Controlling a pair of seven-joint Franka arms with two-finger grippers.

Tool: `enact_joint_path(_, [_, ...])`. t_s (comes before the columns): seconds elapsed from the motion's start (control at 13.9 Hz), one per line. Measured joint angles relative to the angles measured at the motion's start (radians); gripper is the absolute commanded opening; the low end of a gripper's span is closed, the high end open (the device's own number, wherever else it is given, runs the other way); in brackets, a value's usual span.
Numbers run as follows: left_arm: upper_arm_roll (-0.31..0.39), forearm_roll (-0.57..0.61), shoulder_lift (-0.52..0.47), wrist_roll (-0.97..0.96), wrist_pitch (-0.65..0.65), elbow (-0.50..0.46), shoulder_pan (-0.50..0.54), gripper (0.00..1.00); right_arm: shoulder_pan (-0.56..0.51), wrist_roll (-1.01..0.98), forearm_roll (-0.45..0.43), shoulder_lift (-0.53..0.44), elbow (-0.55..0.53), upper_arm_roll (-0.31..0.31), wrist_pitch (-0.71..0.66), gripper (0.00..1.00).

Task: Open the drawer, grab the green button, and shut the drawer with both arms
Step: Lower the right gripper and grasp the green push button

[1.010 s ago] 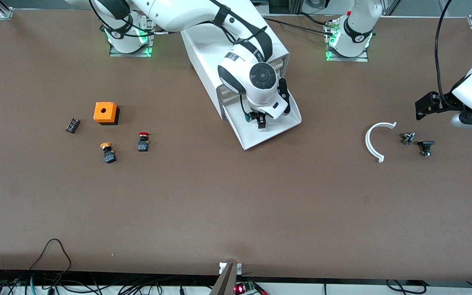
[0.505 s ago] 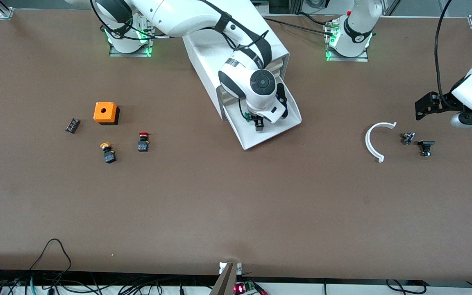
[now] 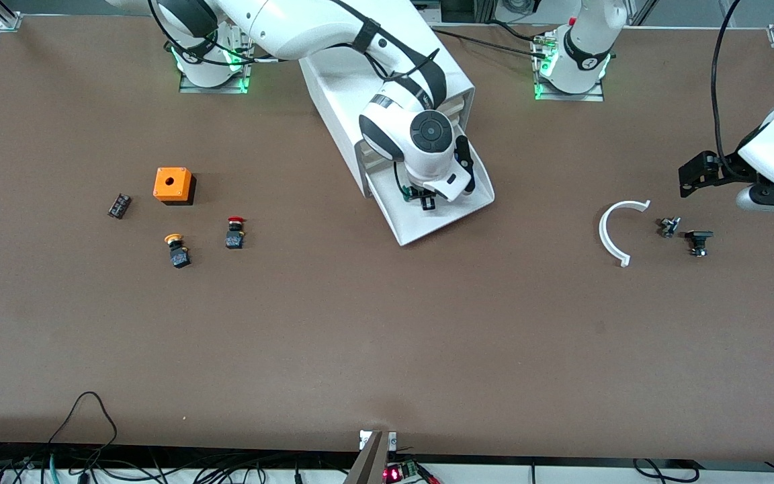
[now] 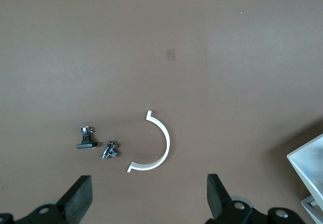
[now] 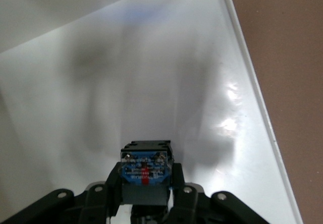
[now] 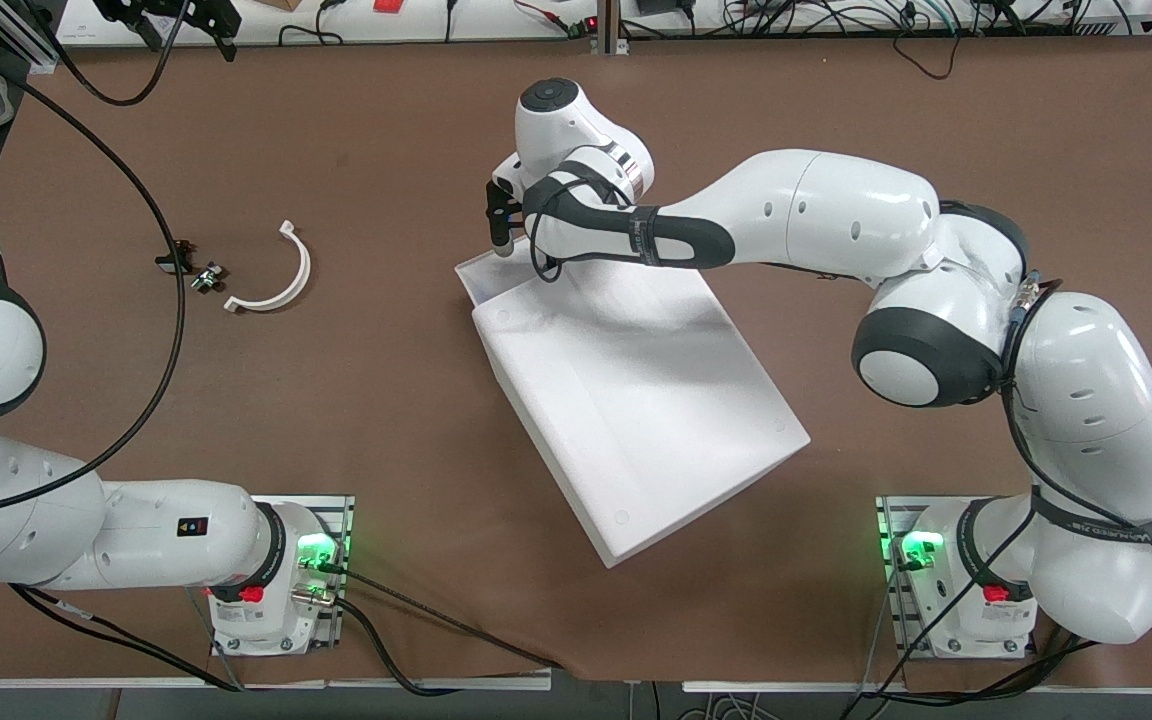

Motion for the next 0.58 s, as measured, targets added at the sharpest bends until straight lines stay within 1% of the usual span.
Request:
enact_joint_path(0.22, [-0.003, 0.0, 0.006, -0.002, 0.0, 0.0, -0.004, 1.0, 0.005, -0.017, -0.004, 0.0, 0.001, -0.006, 0.0, 0.21])
enact_joint_path(0.29, [-0.004, -0.001, 0.007, -0.008, 0.0, 0.0, -0.005, 1.0, 0.009, -0.031, -0.013, 0.0, 0.002, -0.007, 0.001, 0.19])
enact_joint_path(0.58, [-0.006, -0.001, 0.011, -0.041, 0.0, -0.001, -0.006, 1.0, 0.037, -0.043, -0.017, -0.015, 0.027, -0.028, 0.0, 0.19])
